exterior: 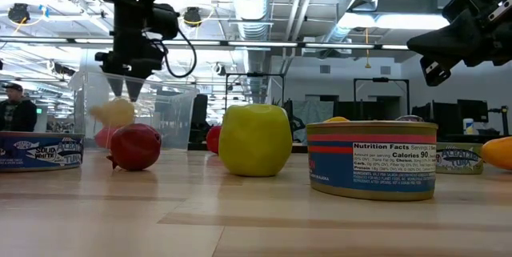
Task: Pick & Place Food Item
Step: Put the yellow pear into the transparent bin, then put the yellow starfruit into the transparent bin
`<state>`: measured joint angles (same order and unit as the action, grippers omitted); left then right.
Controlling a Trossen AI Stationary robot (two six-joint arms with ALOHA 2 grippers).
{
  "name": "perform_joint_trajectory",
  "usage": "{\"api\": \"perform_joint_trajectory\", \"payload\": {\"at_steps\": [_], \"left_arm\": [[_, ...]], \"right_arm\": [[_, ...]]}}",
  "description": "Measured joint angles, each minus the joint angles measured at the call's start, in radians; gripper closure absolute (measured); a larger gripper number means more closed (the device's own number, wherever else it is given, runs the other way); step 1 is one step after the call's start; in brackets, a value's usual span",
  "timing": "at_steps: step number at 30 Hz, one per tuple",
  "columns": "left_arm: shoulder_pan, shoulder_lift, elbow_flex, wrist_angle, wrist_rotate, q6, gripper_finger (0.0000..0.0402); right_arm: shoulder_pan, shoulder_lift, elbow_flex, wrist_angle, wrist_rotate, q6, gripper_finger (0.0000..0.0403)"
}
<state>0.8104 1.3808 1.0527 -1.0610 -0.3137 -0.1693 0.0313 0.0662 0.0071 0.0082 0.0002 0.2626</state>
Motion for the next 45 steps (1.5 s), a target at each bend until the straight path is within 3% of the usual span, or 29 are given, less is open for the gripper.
{"api": "perform_joint_trajectory", "payload": {"at_steps": [4, 7, 14, 18, 22, 25, 31, 38, 40, 45], "left_arm": [[0.003, 0.0, 0.0, -0.029, 0.001, 0.03, 0.01], [-0.004, 0.0, 0.012, -0.06, 0.023, -0.036, 0.0097], [-0.052, 0.0, 0.132, -0.022, 0.294, -0.112, 0.0095], [-0.119, 0.0, 0.198, 0.14, 0.409, -0.179, 0.0096], [-0.243, 0.0, 0.211, 0.453, 0.498, -0.26, 0.0096], [-0.392, 0.018, 0.211, 0.701, 0.477, -0.265, 0.0096], [-0.657, 0.156, 0.212, 1.099, 0.3, -0.252, 0.01], [-0.808, 0.425, 0.21, 1.282, 0.177, -0.223, 0.0101], [-0.83, 0.491, 0.209, 1.303, 0.125, -0.207, 0.0101], [-0.846, 0.617, 0.21, 1.36, 0.111, -0.123, 0.0101]], "right_arm": [[0.0, 0.0, 0.0, 0.0, 0.0, 0.0, 0.0403], [0.0, 0.0, 0.0, 0.0, 0.0, 0.0, 0.0403], [0.0, 0.0, 0.0, 0.0, 0.0, 0.0, 0.0403], [0.0, 0.0, 0.0, 0.0, 0.0, 0.0, 0.0403], [0.0, 0.0, 0.0, 0.0, 0.0, 0.0, 0.0403], [0.0, 0.0, 0.0, 0.0, 0.0, 0.0, 0.0403], [0.0, 0.0, 0.0, 0.0, 0.0, 0.0, 0.0403], [0.0, 0.0, 0.0, 0.0, 0.0, 0.0, 0.0403], [0.0, 0.0, 0.0, 0.0, 0.0, 0.0, 0.0403], [0.0, 0.0, 0.0, 0.002, 0.0, 0.0, 0.0403]]}}
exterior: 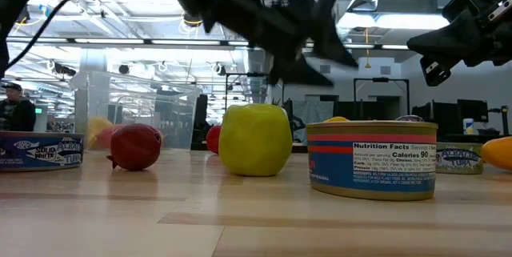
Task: Pick & Place Food Item
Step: Put the yellow starfruit into the transparent bin
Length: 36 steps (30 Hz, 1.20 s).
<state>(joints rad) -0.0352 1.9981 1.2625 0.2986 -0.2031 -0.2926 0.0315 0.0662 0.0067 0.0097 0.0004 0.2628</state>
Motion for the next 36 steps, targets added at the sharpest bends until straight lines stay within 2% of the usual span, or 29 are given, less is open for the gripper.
{"api": "perform_joint_trajectory", "payload": {"at_steps": [6, 10, 14, 17, 24, 31, 33, 36], "left_arm": [[0.003, 0.108, -0.001, 0.017, 0.0, 0.033, 0.0101], [0.01, 0.129, 0.0, 0.003, -0.051, 0.033, 0.0101], [0.023, 0.128, 0.0, -0.002, -0.06, 0.026, 0.0109], [0.024, 0.128, 0.0, -0.014, -0.06, 0.025, 0.0142], [0.023, 0.126, 0.002, -0.048, -0.104, 0.023, 0.0267], [0.024, 0.116, 0.0, -0.05, -0.113, 0.013, 0.0368], [0.021, 0.092, -0.002, -0.056, -0.112, -0.029, 0.0388], [0.02, 0.038, 0.0, -0.045, -0.114, -0.084, 0.0389]], "right_arm": [[0.0, 0.0, 0.0, -0.001, 0.0, 0.0, 0.0403], [0.0, 0.0, 0.0, -0.001, 0.0, 0.0, 0.0403], [0.0, 0.0, 0.0, -0.001, 0.0, 0.0, 0.0403], [0.0, 0.0, 0.0, -0.001, 0.0, 0.0, 0.0403], [0.0, 0.0, 0.0, -0.001, 0.0, 0.0, 0.0403], [0.0, 0.0, 0.0, -0.001, 0.0, 0.0, 0.0403], [0.0, 0.0, 0.0, -0.001, 0.0, 0.0, 0.0403], [0.0, 0.0, 0.0, -0.001, 0.0, 0.0, 0.0403]]}}
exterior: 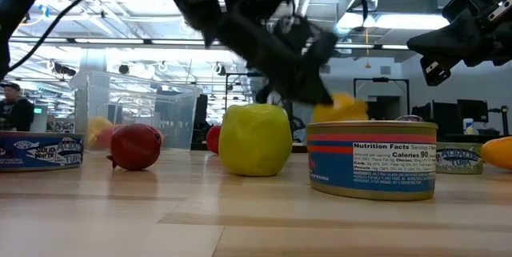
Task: Pick & Place Food Item
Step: Put the yellow starfruit into the transparent bin
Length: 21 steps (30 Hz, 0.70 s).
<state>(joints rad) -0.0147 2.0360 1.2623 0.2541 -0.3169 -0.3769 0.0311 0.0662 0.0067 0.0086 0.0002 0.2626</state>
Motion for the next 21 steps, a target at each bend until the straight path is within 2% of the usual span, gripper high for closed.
{"api": "perform_joint_trajectory", "payload": {"at_steps": [10, 21], "left_arm": [[-0.008, -0.262, 0.001, 0.018, -0.024, -0.206, 0.0389], [-0.079, -0.597, 0.0, 0.016, -0.021, -0.213, 0.0385]], "right_arm": [[0.0, 0.0, 0.0, 0.0, 0.0, 0.0, 0.0403], [0.0, 0.0, 0.0, 0.0, 0.0, 0.0, 0.0403]]}}
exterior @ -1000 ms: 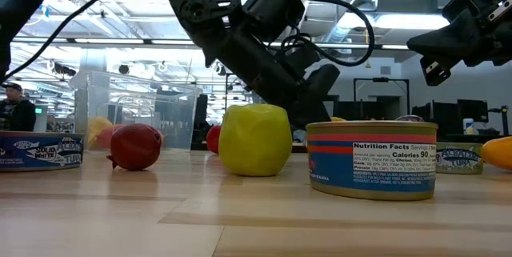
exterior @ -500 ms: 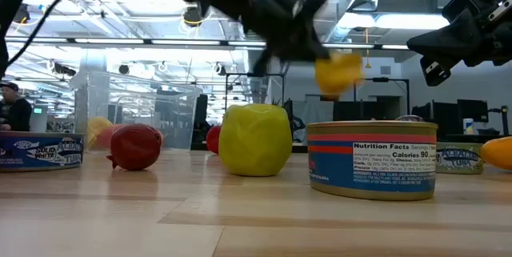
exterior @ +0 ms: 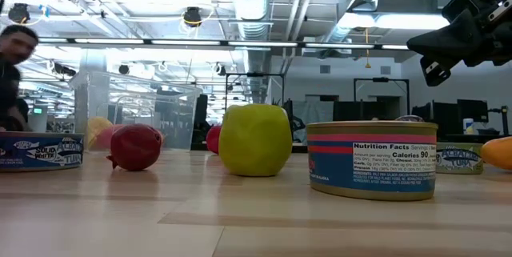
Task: Pick & Place Food Item
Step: Put the yellow starfruit into the transparent bin
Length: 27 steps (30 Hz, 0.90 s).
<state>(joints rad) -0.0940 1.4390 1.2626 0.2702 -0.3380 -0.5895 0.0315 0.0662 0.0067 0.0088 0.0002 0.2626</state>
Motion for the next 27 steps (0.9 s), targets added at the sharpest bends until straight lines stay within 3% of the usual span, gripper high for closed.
{"api": "perform_joint_trajectory", "payload": {"at_steps": [9, 14, 20, 27], "left_arm": [[-0.037, -0.182, 0.0, 0.003, 0.054, 0.007, 0.0385], [-0.063, -0.25, 0.0, -0.002, 0.208, -0.021, 0.0385], [-0.09, -0.308, 0.0, 0.001, 0.487, -0.078, 0.0384], [-0.119, -0.344, 0.0, 0.003, 0.593, 0.022, 0.0382]], "right_arm": [[0.0, 0.0, 0.0, 0.0, 0.0, 0.0, 0.0403], [0.0, 0.0, 0.0, 0.0, 0.0, 0.0, 0.0403], [0.0, 0.0, 0.0, 0.0, 0.0, 0.0, 0.0403], [0.0, 0.0, 0.0, 0.0, 0.0, 0.0, 0.0403]]}}
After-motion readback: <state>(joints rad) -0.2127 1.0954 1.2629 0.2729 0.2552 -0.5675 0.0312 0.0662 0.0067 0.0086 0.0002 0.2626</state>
